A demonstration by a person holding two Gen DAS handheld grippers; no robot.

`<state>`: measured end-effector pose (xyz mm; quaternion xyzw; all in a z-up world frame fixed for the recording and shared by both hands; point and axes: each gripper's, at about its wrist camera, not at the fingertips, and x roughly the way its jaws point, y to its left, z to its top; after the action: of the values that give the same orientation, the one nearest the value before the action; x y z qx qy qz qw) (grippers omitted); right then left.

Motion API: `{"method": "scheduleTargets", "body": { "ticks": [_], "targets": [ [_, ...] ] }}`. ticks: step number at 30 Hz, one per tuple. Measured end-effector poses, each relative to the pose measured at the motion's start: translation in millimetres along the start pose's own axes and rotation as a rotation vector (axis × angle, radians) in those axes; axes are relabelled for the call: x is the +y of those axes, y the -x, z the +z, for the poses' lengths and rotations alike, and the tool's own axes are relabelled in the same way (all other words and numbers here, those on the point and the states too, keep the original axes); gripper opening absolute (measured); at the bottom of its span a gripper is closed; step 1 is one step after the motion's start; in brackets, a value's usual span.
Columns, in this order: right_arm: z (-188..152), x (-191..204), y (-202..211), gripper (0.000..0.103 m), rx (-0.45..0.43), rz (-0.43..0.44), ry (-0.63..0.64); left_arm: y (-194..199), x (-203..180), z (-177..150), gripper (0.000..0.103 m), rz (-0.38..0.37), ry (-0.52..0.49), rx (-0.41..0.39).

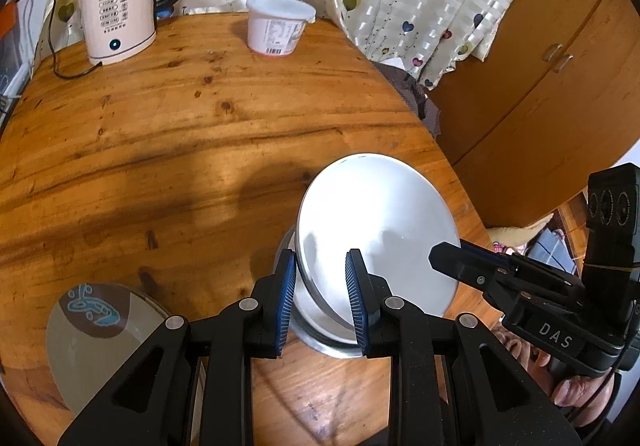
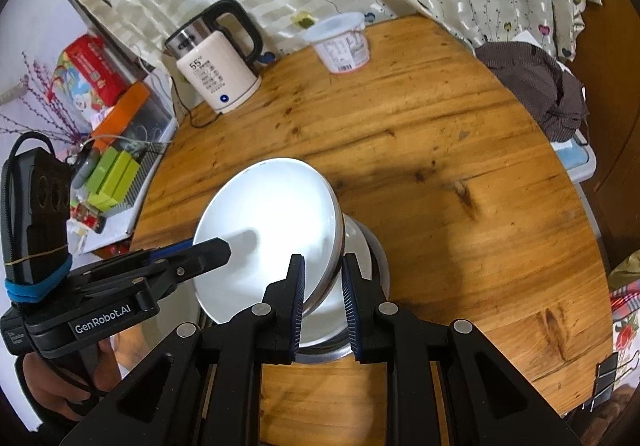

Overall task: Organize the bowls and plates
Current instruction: 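Lower the white bowl into the steel bowl stack with both grippers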

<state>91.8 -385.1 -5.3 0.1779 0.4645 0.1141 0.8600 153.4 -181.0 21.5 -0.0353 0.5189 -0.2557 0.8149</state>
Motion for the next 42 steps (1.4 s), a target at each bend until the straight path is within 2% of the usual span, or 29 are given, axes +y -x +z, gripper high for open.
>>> {"method": "scheduleTargets", "body": {
  "ticks": [17,42],
  "targets": [
    [-6,-6,-12,0.018,0.046,0.001,-0.013,-18,3,-10,0.026,0.013,0.021,0.058],
    [-7,-11,-21,0.019,0.062,-0.016,-0.008,-25,3,-10,0.026,0.018,0.024,0.055]
  ]
}}
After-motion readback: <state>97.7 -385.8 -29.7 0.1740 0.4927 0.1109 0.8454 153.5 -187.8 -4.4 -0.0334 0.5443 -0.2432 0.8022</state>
